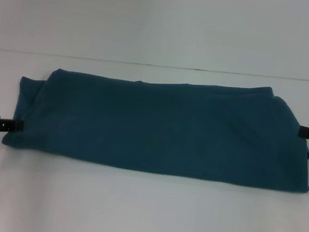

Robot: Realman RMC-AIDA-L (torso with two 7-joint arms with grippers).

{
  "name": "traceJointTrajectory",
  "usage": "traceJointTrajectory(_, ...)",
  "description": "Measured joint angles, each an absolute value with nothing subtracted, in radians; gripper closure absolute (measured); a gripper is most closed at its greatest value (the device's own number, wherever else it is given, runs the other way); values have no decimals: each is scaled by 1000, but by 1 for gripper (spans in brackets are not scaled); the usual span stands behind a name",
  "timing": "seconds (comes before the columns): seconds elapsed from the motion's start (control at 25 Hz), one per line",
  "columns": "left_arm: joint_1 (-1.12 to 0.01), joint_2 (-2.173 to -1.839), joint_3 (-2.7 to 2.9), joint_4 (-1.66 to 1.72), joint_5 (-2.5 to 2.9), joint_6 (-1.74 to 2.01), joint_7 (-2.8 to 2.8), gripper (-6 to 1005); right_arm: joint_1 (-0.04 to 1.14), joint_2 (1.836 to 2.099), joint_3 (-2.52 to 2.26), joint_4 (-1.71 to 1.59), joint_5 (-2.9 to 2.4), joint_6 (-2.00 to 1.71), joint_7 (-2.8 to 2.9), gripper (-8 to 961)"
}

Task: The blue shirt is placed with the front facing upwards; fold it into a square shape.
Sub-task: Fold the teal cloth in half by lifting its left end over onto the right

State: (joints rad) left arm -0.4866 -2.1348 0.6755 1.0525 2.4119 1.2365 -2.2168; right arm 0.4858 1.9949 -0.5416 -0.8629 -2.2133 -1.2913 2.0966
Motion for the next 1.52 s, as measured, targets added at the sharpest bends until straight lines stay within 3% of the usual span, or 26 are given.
traceJointTrajectory(0.44,-506,-2119,660,999,2478,1280,-2416,163,513,1978,-542,-871,-2213,-1274,2100,119)
traceJointTrajectory(0.52,-514,-2116,659,973,2478,1284,-2427,163,513,1974,-545,-871,-2214,-1269,2099,43)
traceJointTrajectory(0.8,-533,-2114,663,932,2476,1285,-2451,164,517,1957,-547,-872,-2212,-1269,2105,44)
traceJointTrajectory(1.52,-543,-2096,632,909,2487,1334,-2461,165,517,1952,-541,-871,-2215,-1270,2106,46)
